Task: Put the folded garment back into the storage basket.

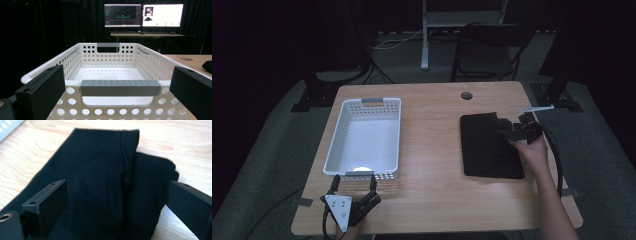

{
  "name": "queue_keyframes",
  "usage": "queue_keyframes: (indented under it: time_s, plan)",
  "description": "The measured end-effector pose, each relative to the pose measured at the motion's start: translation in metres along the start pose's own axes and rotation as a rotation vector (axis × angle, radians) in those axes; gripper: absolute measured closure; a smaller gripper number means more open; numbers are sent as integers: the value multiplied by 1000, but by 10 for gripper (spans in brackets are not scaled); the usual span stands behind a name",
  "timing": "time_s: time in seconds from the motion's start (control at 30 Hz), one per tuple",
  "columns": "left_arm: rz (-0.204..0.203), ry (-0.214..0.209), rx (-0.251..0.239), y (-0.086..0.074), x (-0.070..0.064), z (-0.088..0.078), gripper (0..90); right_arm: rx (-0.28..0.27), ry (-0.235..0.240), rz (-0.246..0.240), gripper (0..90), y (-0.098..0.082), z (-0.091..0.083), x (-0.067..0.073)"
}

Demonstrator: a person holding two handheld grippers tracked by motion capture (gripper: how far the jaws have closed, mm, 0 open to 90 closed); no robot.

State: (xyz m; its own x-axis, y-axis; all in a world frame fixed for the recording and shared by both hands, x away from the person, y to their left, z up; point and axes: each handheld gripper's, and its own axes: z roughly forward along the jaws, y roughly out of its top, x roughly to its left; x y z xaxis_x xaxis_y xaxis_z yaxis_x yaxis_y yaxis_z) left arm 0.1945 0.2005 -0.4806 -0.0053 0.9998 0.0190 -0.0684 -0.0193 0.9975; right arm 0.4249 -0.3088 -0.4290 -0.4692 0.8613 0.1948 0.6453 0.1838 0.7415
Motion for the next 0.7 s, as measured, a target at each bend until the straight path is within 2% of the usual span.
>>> queue_keyframes:
  time_s: [0.27, 0.37, 0.7]
  plan:
    - [0, 0, 1, 0, 0, 0, 13, 38, -8, 21, 39, -7, 11, -4]
    - [0, 0, 1, 0, 0, 0, 13, 50, 4, 34, 39, -9, 14, -5]
    - [0, 0, 0, 0, 0, 0, 14, 78, -4, 31, 24, -14, 23, -3]
